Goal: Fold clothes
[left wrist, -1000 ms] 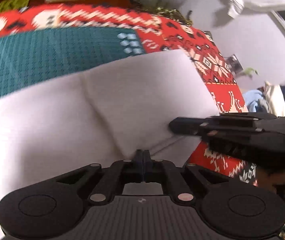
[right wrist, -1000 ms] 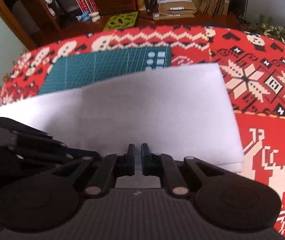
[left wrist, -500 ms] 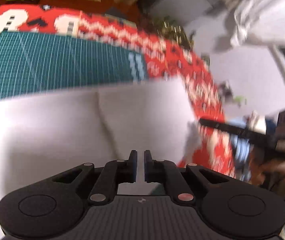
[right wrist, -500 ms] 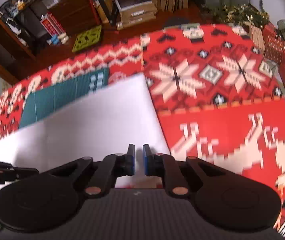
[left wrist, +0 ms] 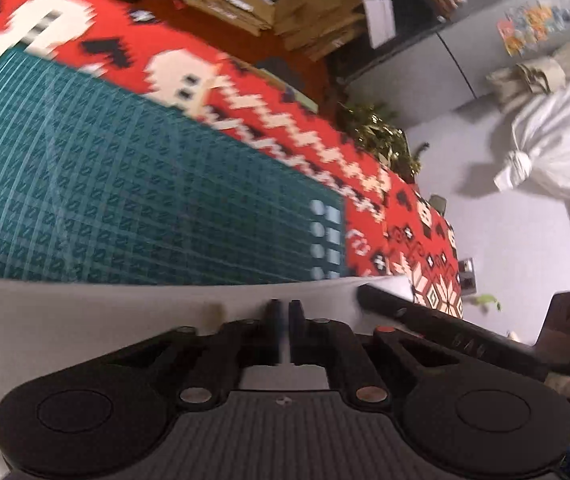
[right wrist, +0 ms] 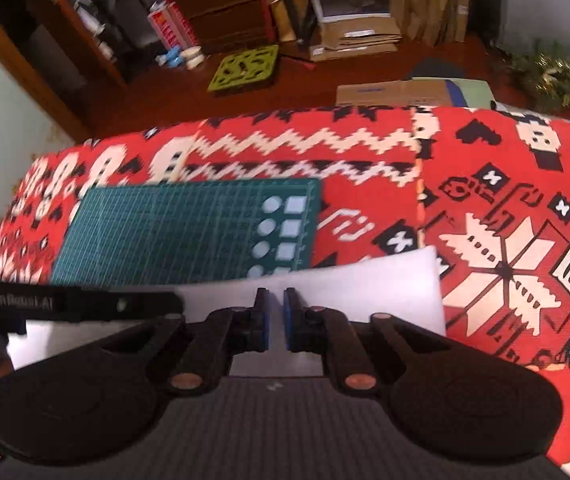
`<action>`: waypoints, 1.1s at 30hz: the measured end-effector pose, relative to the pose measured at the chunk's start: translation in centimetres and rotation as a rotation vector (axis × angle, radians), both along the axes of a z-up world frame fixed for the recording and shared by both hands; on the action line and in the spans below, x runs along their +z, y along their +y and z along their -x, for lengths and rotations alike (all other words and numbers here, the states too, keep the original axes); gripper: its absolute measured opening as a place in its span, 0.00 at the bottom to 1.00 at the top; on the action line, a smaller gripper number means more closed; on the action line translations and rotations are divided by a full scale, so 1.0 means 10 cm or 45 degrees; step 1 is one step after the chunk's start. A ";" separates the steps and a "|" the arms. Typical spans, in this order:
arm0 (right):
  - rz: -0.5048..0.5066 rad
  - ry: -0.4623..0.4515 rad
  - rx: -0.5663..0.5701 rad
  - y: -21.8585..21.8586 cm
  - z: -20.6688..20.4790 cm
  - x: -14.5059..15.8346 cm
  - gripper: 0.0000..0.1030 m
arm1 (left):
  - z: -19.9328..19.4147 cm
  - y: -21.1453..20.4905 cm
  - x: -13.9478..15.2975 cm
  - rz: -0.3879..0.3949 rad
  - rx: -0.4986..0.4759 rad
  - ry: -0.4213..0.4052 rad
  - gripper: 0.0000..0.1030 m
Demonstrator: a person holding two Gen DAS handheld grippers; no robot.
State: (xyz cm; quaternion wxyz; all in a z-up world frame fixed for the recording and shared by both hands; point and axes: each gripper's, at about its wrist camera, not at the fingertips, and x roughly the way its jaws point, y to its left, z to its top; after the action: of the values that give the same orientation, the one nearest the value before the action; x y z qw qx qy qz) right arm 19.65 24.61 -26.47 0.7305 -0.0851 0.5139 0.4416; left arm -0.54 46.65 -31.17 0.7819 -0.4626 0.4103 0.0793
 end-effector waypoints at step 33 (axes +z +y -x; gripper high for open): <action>-0.113 0.321 -0.204 -1.25 -0.50 -0.24 0.31 | 0.09 -0.40 0.45 -0.088 -0.161 0.036 0.34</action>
State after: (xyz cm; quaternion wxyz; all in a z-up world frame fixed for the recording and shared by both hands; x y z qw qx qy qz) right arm 24.66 12.16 -28.86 0.6961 0.0447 0.5865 0.4115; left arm -1.46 42.69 -26.64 0.7949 -0.4073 0.4468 0.0505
